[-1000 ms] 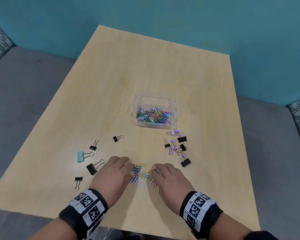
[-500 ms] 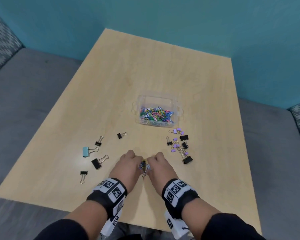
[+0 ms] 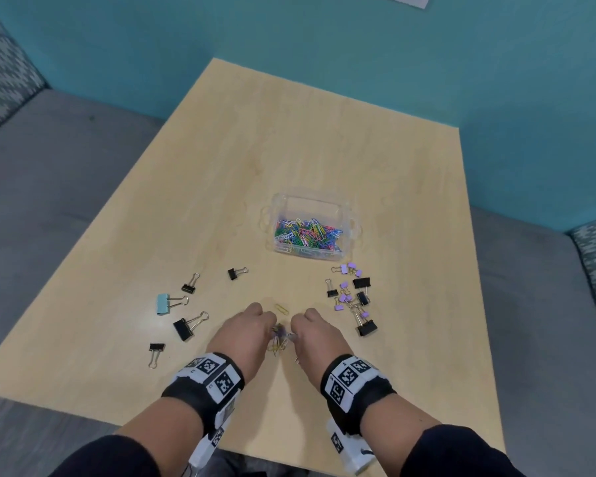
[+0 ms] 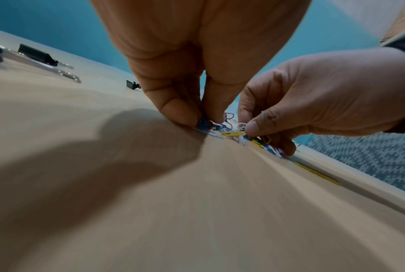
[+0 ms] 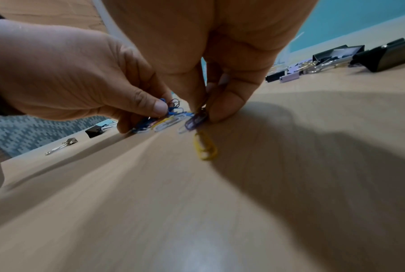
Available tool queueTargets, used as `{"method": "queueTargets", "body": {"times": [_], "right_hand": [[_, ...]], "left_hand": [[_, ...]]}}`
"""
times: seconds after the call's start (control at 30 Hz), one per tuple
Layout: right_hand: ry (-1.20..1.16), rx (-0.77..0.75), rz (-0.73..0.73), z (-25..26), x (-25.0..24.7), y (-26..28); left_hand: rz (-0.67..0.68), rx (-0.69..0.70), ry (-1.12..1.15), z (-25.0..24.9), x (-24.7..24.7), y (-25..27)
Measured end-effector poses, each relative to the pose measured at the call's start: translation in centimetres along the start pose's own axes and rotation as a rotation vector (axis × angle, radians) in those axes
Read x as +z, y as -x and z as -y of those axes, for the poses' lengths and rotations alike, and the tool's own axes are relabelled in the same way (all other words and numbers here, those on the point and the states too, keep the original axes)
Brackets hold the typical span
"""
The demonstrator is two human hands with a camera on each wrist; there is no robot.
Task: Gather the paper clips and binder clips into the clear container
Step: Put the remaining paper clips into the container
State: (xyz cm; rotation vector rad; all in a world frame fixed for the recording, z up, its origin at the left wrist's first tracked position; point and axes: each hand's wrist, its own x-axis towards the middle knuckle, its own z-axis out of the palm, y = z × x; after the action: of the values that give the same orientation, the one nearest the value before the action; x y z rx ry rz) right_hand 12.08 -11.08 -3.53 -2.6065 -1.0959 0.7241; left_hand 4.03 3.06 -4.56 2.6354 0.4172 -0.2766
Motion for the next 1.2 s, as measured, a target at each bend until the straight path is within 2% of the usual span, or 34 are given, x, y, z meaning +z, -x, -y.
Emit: {"method": "queueTargets", "body": {"times": [0.1,0.2,0.27,0.33,0.43,0.5,0.6,0.67,0.8,0.87,0.97,1.03,1.13,1.2], "right_hand": [[0.004,0.032,-0.001,-0.5,-0.1,-0.2],[-0.088,0.099,-0.005,-1.1,-0.4,-0.6],[-0.217,0.161,-0.011,-1.5,-0.7,-0.6],[-0.441,0.271,-0.037,-1.8,-1.3,-0.6],[-0.768,0.419,-0.023,-2.0,-2.6,-0.6],[-0.828,0.422,0.002,-2.3,-3.5,-0.9],[-0.885,0.4,-0.011,-2.7,-5.2,-2.3],[-0.889,0.396,-0.074,-2.9,-7.0,-3.9],[-0.808,0.377,-0.346,-2.8,-11.5,-7.7],[-0.813,0.383,-0.423,-2.5,-13.0,-9.3],[-0.881,0.381,-0.394,-2.4,-13.3,-10.7],[-0.683,0.356,-0.378,-3.0,-13.1,-10.4],[-0.402,0.287,-0.385,-3.5,-11.9,-7.2],[-0.35,0.195,-0.325,-3.1,-9.8,-4.5]], "left_hand": [[0.011,-0.023,0.025,0.2,-0.1,-0.1],[-0.016,-0.063,0.112,0.4,-0.4,-0.2],[-0.03,-0.114,0.195,0.5,-0.9,-0.3],[-0.024,-0.175,0.276,0.7,-1.5,-0.4],[0.014,-0.327,0.577,1.2,-2.1,-0.9],[0.044,-0.403,0.816,0.9,-2.9,-1.3],[0.054,-0.422,1.005,0.1,-5.0,-3.0],[0.013,-0.395,1.062,-0.2,-6.6,-5.1],[-0.157,-0.336,1.042,-1.5,-9.6,-10.3],[-0.23,-0.312,1.036,-3.0,-11.0,-12.3],[-0.209,-0.272,0.968,-4.0,-11.1,-13.7],[-0.203,-0.244,0.846,-3.1,-10.6,-13.3],[-0.218,-0.187,0.533,-1.3,-9.2,-11.0],[-0.126,-0.05,0.241,-0.6,-6.9,-8.4]]}}
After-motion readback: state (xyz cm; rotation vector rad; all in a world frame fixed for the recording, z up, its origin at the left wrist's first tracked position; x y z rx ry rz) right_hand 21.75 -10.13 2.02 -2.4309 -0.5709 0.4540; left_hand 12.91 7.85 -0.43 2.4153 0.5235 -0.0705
